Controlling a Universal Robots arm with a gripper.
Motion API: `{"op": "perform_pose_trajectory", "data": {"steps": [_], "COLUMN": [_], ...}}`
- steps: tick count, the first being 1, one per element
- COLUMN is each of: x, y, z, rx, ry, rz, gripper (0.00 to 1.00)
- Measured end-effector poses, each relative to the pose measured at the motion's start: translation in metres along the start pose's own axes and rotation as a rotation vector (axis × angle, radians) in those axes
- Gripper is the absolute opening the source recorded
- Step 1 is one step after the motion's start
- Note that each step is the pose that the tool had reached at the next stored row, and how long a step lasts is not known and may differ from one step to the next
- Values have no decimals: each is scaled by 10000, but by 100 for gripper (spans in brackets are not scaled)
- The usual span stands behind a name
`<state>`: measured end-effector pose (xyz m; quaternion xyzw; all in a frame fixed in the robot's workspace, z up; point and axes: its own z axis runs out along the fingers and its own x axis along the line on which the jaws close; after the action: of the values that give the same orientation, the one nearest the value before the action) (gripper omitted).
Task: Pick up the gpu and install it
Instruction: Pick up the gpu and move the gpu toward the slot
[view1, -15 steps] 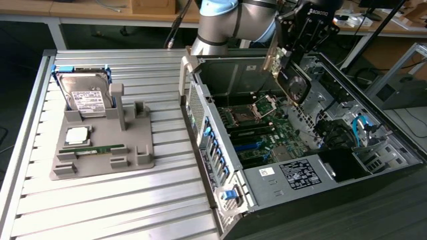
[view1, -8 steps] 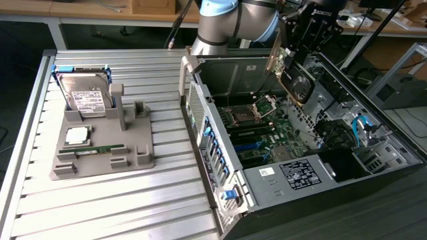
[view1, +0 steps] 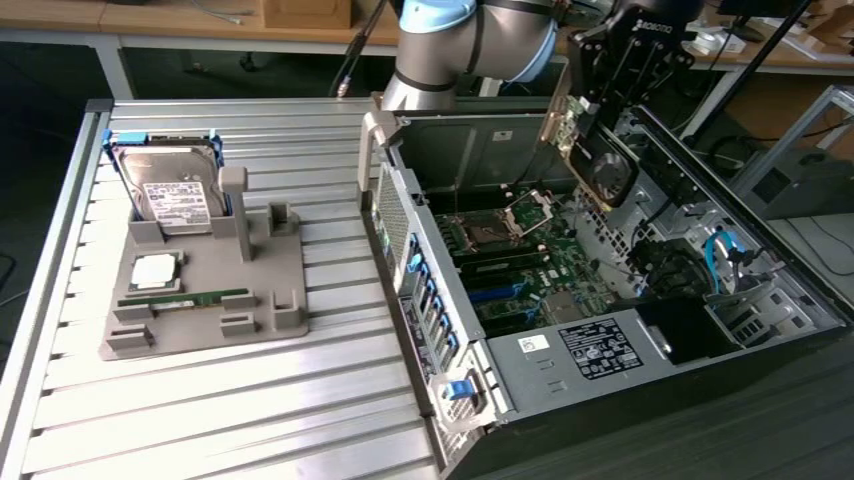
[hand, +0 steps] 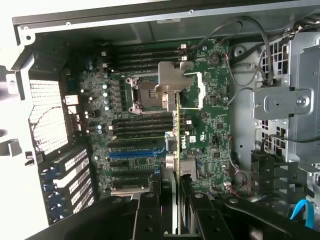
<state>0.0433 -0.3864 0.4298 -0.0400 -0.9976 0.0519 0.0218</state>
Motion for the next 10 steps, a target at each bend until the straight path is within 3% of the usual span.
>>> {"op": "perform_pose_trajectory", "data": {"steps": [10], "x": [-148], "y": [12], "z": [-3], "rx": [75], "ry": [-6], "rz": [3], "gripper": [27]}}
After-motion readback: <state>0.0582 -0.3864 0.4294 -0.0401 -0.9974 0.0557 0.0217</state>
